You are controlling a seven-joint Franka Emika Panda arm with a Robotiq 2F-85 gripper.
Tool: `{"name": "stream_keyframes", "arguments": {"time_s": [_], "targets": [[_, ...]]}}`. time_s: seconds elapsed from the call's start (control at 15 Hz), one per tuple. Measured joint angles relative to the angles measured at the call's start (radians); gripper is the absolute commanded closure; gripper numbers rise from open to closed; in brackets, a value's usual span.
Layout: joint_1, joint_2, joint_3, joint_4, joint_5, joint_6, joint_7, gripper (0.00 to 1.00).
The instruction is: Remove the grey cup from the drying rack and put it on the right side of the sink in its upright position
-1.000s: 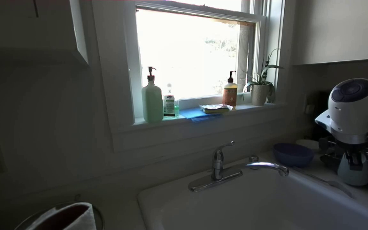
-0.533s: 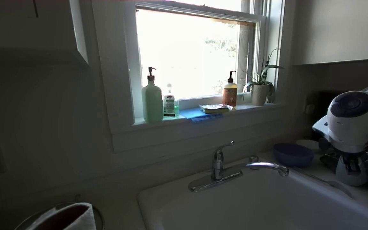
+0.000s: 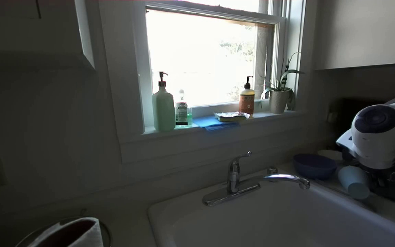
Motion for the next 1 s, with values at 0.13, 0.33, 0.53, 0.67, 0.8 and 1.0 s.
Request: {"name": "stream_keyframes", "arguments": {"time_s": [0.13,0.33,0.53,0.67,0.8,1.0], "targets": [[0.0,0.001,-0.003,0.0,0.0,-0.001,-0.002,0.0],[0.0,0.003,-0.008,0.002,0.0,-0.002,-0.007,0.0],[0.0,0.004,-0.014,0.008,0.0,-0.002,-0.012,0.0],[0.0,0.004,-0.022,0.021,0.005,-0.001,-0.022,0.0],[-0.002,0.004,-0.037,0.044,0.039,0.009,-0.062,0.0],[-0.012,0.002,-0.07,0.095,0.222,0.052,-0.221,0.0]]}}
